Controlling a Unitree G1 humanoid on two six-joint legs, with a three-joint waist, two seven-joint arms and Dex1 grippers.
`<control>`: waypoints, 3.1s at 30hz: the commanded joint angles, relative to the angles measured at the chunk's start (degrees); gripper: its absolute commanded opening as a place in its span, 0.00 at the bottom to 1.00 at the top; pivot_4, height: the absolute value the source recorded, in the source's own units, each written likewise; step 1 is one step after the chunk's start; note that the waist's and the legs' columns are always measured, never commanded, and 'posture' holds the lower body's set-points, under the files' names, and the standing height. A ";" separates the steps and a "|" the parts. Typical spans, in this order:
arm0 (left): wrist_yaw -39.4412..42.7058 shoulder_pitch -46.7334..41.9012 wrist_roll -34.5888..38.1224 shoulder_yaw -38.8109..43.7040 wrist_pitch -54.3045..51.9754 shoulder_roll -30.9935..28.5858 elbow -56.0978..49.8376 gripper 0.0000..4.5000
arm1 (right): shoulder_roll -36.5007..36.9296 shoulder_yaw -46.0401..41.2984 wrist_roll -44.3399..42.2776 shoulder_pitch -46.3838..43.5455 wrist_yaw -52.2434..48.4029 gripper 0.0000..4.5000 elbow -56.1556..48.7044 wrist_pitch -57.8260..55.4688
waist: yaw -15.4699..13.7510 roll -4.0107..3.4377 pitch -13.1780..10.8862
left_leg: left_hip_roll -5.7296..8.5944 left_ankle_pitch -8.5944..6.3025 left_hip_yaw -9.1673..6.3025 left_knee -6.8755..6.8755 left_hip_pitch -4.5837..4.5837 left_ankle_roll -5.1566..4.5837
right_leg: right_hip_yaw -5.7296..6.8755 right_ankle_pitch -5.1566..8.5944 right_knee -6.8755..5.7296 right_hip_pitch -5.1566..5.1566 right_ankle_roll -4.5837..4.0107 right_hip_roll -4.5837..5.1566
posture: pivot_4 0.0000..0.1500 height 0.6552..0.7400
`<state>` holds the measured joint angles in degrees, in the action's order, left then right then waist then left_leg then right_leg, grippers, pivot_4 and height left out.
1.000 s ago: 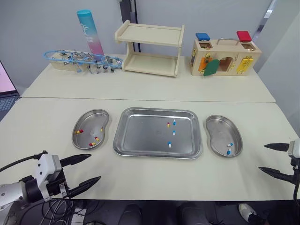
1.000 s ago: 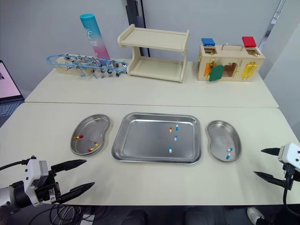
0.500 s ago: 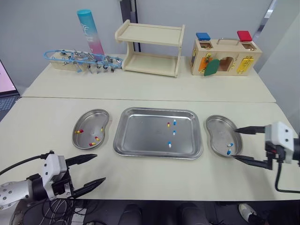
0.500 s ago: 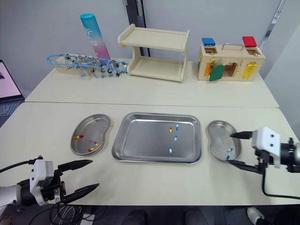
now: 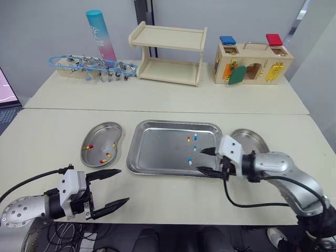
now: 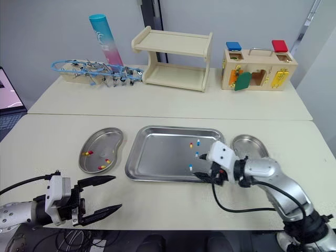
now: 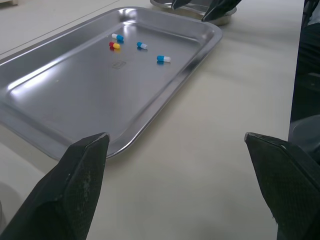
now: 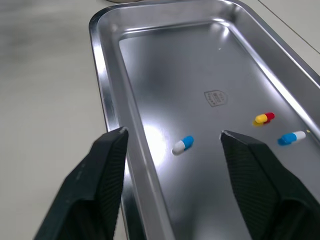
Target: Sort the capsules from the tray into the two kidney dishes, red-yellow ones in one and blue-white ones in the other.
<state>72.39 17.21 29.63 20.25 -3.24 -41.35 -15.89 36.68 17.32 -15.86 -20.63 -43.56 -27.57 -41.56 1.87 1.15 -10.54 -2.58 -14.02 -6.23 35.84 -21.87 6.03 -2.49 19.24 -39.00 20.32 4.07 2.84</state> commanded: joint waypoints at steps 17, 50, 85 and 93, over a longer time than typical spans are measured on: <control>-1.37 -2.13 0.99 -2.09 0.21 -0.60 -2.61 1.00 | -8.28 8.91 6.94 -8.86 8.07 0.60 7.65 -13.73 | 0.08 -0.02 -0.01 | -0.01 0.00 -0.01 -0.03 -0.06 -0.01 | 0.00 0.00 -0.04 0.12 -0.01 -0.01 | 1.00 1.00; 0.01 -4.47 1.06 -12.56 3.36 4.38 -3.91 1.00 | 9.67 -7.95 2.07 3.27 -8.64 0.00 -4.89 3.40 | -0.32 -0.06 -0.07 | 0.01 0.00 -0.02 -0.04 -0.18 -0.01 | 0.04 0.00 0.03 0.14 0.00 0.01 | 1.00 1.00; -13.74 -3.22 1.67 -6.89 -1.87 5.36 -3.43 1.00 | 13.87 -36.59 -4.37 26.34 -13.54 1.00 2.70 26.09 | 0.01 -0.18 -0.16 | 0.01 0.00 0.02 -0.03 -0.04 -0.01 | -0.02 0.00 0.03 0.01 0.01 -0.01 | 1.00 1.00; -21.14 3.06 1.83 10.91 -2.46 5.03 7.22 1.00 | 4.20 -38.65 -3.94 37.99 -9.78 1.00 -3.78 34.19 | -0.07 -0.16 -0.16 | 0.00 -0.01 0.00 -0.03 0.01 -0.01 | 0.01 0.01 0.04 -0.06 0.01 0.00 | 1.00 1.00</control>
<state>52.89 19.70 31.32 26.52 -6.93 -35.86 -10.71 42.01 -19.23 -21.02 15.97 -54.74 -30.20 -11.29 1.80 0.99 -10.70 -2.58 -14.02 -6.23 35.80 -21.85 6.02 -2.48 19.26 -38.96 20.26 4.08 2.84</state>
